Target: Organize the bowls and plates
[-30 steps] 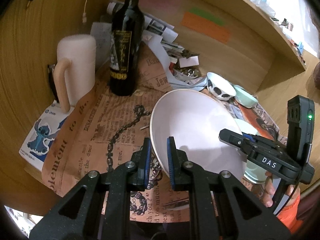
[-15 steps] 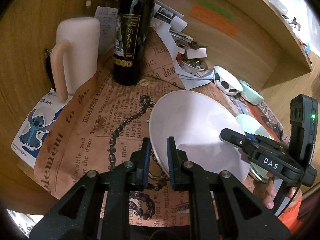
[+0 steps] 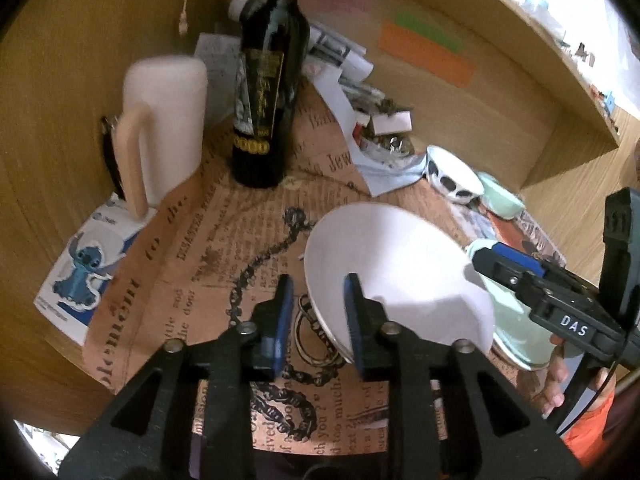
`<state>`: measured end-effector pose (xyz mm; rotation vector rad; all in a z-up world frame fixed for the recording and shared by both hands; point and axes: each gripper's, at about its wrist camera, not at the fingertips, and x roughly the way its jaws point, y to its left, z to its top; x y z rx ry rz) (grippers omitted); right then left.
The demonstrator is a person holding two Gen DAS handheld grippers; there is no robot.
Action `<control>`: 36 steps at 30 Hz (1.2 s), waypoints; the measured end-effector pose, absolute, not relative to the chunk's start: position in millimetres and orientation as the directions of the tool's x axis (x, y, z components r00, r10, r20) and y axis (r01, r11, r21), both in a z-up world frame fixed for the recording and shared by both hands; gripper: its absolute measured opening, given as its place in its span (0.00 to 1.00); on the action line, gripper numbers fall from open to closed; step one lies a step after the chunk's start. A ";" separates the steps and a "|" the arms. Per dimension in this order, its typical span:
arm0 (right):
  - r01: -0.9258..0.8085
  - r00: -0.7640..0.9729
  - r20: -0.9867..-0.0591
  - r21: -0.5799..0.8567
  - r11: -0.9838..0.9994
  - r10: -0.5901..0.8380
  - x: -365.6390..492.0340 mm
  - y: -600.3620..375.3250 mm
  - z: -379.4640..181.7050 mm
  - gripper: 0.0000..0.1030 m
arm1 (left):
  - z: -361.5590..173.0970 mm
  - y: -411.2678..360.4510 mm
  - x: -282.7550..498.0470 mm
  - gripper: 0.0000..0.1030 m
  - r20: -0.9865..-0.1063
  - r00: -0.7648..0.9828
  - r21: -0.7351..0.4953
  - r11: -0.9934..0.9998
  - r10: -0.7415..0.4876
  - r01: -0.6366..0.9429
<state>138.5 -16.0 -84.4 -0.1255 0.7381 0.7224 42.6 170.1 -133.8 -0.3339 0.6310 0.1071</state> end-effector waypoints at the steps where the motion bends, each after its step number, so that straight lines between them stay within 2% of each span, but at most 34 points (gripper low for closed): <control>1: -0.643 0.517 -0.647 0.139 0.753 0.561 138.2 -18.6 -81.2 0.50 | -130.4 169.4 41.1 0.32 -0.585 0.811 -0.270 0.942 0.003 -0.198; 3: -0.643 0.531 -0.631 0.134 0.754 0.566 136.9 -26.7 -73.1 0.50 | -121.4 166.6 36.4 0.37 -0.561 0.828 -0.260 0.945 0.018 -0.196; 7: -0.629 0.564 -0.601 0.131 0.766 0.566 137.6 -46.8 -59.0 0.52 | -99.3 156.7 28.6 0.41 -0.499 0.866 -0.248 0.953 0.029 -0.175; 12: -0.588 0.633 -0.562 0.099 0.803 0.533 145.9 -76.7 -41.6 0.52 | -67.3 133.1 24.6 0.50 -0.390 0.919 -0.204 0.968 0.053 -0.143; 19: -0.535 0.689 -0.527 0.092 0.840 0.497 169.6 -113.9 -24.0 0.52 | -40.3 102.6 47.2 0.57 -0.322 0.947 -0.189 0.978 0.023 -0.087; 26: -0.499 0.695 -0.538 0.117 0.859 0.477 215.4 -138.0 -24.5 0.52 | -32.3 79.7 94.6 0.59 -0.355 0.935 -0.175 0.982 0.007 -0.074; 36: -0.447 0.600 -0.646 0.219 0.868 0.472 306.9 -140.7 -56.6 0.52 | -45.1 55.3 182.5 0.59 -0.501 0.866 -0.129 0.989 -0.005 -0.068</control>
